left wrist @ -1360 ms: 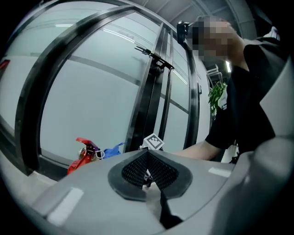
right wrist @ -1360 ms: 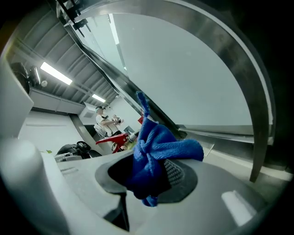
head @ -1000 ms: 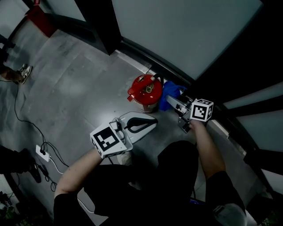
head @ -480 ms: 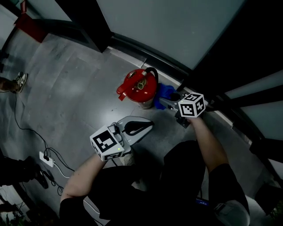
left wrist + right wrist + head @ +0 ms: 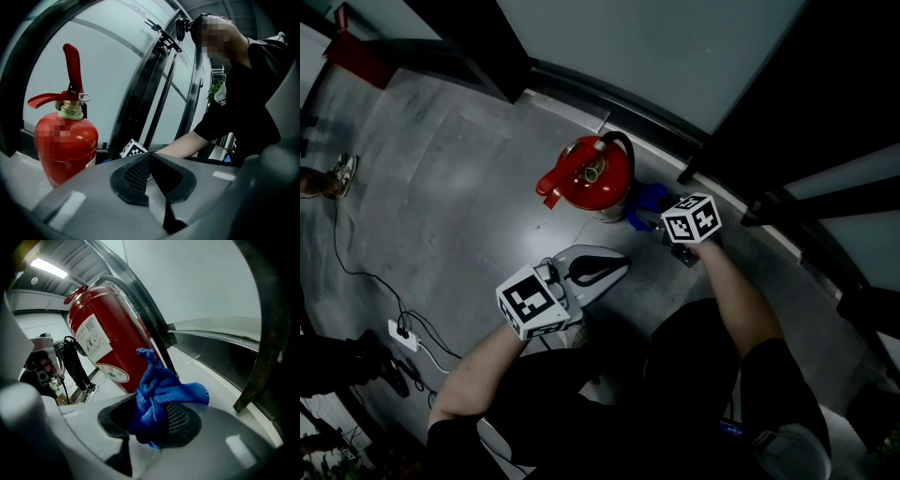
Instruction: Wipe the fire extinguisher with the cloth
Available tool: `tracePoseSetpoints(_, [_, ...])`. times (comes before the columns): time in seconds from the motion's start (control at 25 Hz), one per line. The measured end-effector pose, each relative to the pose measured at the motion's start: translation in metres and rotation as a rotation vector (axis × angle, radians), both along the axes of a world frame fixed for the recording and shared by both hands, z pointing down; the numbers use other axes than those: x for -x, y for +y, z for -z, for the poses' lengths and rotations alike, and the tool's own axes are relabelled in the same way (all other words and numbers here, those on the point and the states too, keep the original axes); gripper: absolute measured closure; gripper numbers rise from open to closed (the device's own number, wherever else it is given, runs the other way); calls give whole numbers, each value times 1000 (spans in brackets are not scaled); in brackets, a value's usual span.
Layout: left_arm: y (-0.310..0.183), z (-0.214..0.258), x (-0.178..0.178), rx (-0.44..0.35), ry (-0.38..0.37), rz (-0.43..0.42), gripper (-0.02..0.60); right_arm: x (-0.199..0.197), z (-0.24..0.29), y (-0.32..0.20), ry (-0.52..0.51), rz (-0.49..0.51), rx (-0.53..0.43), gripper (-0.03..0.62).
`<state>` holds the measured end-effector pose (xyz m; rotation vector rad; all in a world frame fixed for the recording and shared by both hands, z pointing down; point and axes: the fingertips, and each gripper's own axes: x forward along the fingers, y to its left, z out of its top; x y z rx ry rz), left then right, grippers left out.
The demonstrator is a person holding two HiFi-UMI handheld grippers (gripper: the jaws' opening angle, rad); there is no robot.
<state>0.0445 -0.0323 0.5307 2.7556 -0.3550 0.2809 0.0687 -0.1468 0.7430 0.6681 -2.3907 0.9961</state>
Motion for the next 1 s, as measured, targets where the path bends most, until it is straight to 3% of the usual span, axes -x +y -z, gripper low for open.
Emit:
tracePoseSetpoints(0.4, [-13,-6,31,57,-11,116,575,-5,-55,-9,-9,-122,146,459])
tracePoseSetpoints(0.68, [-16,-12,49,60,-29,157,575,9,-94,5,144,-15,125,459])
tracePoseSetpoints(1.0, [-4,-20,73,60,-73,193,575,11,-122,9,250,-21,170,459])
